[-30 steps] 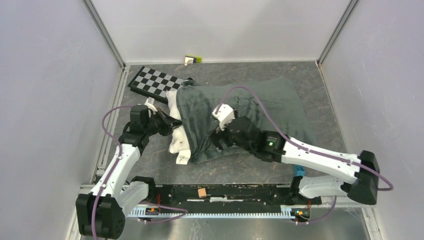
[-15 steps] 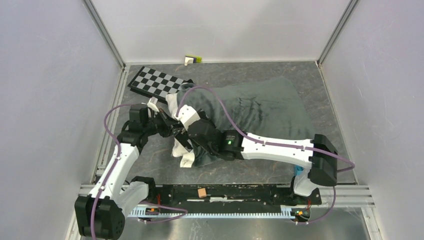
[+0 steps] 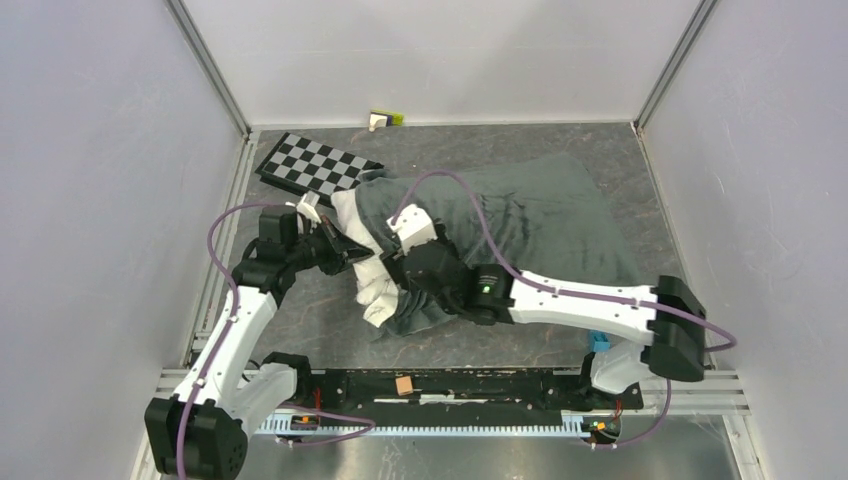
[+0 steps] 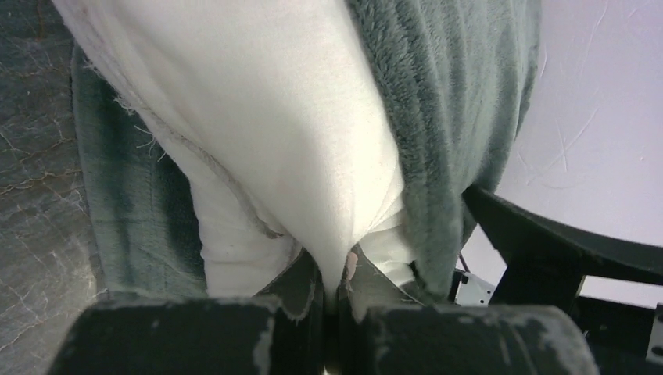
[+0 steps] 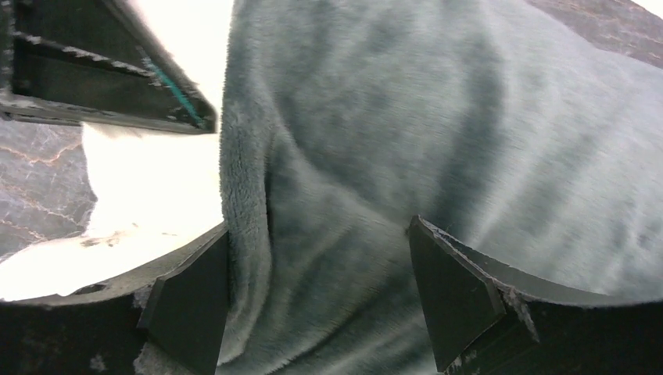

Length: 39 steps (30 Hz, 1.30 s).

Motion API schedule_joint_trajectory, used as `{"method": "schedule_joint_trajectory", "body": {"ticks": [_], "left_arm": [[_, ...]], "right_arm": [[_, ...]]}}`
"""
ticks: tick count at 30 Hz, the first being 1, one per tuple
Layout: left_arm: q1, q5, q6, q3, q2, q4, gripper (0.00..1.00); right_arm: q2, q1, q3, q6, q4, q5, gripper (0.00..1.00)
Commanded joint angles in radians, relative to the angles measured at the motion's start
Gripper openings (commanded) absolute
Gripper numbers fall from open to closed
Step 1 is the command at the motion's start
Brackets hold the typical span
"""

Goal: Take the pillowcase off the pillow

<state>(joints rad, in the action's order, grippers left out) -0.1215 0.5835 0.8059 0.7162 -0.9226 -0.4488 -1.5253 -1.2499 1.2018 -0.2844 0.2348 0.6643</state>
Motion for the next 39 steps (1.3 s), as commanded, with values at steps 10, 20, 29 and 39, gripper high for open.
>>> {"method": "schedule_joint_trajectory", "body": {"ticks": [10,20,29,39], "left_arm": [[0.01,0.012,-0.038,0.088,0.022,0.009,0.02],[0.01,0.016,-0.037,0.117,0.024,-0.01,0.02],[0.009,0.03,-0.014,0.085,0.013,0.03,0.02],[0.009,-0.029,-0.052,0.109,0.041,-0.037,0.02]], "right_arm": [[0.107,0.116,-0.085,0.057,0.143,0.042,0.93],[-0.107,0.004,0.192,0.069,0.363,0.309,0.93],[-0.182,-0.064,0.314,0.149,0.316,0.297,0.96],[-0.373,-0.028,0.514,-0.026,0.682,0.604,0.95]]}}
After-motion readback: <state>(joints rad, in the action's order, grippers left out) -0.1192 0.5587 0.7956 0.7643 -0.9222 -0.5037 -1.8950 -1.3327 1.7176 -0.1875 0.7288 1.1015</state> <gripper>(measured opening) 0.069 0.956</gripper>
